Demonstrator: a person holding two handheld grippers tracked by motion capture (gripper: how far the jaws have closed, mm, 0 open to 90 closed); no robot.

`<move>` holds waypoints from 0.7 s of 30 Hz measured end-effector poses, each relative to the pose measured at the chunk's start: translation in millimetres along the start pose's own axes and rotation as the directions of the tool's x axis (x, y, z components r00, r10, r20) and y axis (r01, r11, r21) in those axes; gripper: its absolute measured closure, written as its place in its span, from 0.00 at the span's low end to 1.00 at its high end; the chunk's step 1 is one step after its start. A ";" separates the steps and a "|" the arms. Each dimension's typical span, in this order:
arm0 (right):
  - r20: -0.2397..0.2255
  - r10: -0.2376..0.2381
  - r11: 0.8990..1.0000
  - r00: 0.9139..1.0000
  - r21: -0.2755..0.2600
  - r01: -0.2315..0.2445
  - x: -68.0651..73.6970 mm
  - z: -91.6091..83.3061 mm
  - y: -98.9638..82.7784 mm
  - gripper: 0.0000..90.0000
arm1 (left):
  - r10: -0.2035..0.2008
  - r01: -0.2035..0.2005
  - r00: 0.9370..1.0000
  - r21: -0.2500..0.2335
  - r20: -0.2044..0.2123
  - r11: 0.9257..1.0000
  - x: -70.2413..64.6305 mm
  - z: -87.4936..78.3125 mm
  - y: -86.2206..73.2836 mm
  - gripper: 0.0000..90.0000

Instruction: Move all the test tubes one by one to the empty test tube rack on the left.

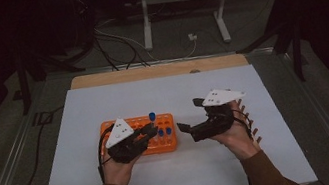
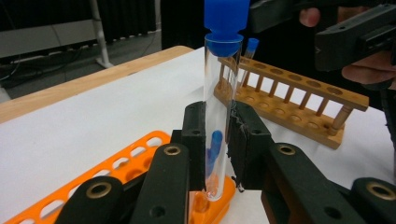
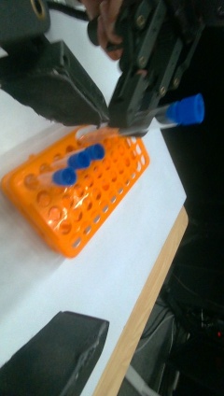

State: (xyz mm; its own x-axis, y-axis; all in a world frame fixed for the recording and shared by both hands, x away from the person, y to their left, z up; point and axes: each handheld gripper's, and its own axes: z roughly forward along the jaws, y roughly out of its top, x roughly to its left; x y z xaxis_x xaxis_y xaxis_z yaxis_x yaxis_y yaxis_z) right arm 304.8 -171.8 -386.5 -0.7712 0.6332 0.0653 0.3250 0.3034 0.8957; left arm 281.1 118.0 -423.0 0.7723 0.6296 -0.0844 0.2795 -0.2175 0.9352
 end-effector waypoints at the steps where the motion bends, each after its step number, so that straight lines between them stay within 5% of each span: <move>1: 0.003 0.007 1.000 1.000 -0.005 -0.007 -1.4 -1.6 -1.5 0.03 | -0.005 0.005 1.000 -0.002 -0.003 1.000 1.0 -0.9 -0.7 0.87; 21: 0.089 0.039 0.998 0.995 -0.059 -0.034 -22.5 -31.7 -20.6 0.01 | -0.030 0.028 0.997 -0.022 -0.066 0.999 14.0 -11.2 -8.6 0.87</move>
State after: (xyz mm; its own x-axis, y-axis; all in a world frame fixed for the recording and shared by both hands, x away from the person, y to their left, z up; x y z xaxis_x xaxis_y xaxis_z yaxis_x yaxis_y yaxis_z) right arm 298.1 -214.8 -392.5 -0.7061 0.7054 0.0611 0.3182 0.2391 0.9174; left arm 283.1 137.1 -428.4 0.7244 0.6836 -0.0891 0.2887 -0.1835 0.9397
